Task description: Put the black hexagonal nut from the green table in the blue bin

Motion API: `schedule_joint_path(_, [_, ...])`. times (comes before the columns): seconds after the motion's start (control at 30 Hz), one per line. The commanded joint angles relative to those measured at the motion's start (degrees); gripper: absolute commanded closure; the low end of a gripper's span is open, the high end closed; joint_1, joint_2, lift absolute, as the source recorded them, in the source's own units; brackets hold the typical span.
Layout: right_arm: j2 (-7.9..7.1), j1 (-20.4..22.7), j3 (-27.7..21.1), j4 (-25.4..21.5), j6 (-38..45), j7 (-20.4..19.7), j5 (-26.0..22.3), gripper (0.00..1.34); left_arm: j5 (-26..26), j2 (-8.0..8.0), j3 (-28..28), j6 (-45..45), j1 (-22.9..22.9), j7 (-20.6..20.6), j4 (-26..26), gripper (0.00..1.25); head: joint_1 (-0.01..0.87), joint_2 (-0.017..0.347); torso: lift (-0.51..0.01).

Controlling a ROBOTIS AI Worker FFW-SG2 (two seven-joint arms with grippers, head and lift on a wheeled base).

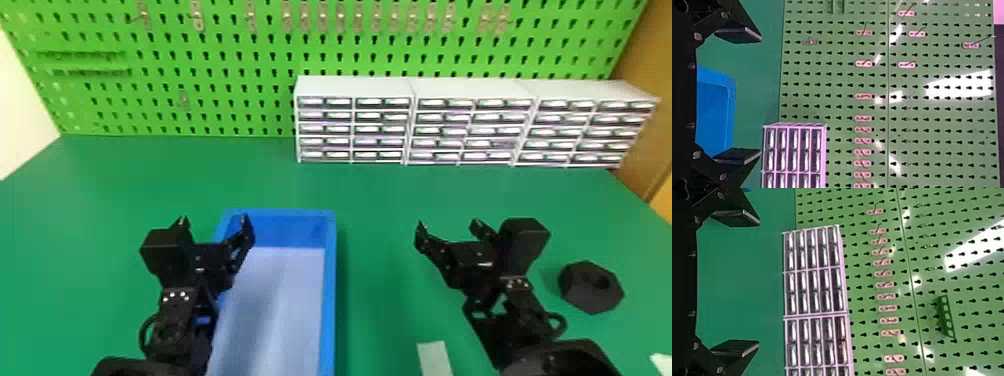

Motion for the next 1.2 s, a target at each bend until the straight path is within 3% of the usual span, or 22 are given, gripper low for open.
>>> schedule_joint_path(0.0, [0.0, -0.15, -1.96, -1.27, 1.66, 0.0, -0.05, 0.2, -0.02, 0.02, 0.15, 0.0, 0.0, 0.08, 0.0, 0.25, 0.657, 0.057, -0.095])
schedule_joint_path(0.5, [0.35, -1.73, -13.56, -8.57, 15.54, 0.0, 0.66, 0.2, -0.02, 0.02, 0.76, -0.18, 0.08, 0.0, -0.18, 0.25, 0.657, 0.057, -0.095])
schedule_joint_path(1.17, [0.17, -6.57, -25.61, -12.35, 39.71, 0.0, 2.24, 0.2, -0.11, 0.02, 1.03, -0.26, 0.08, 0.0, -0.35, 0.25, 0.657, 0.057, -0.095])
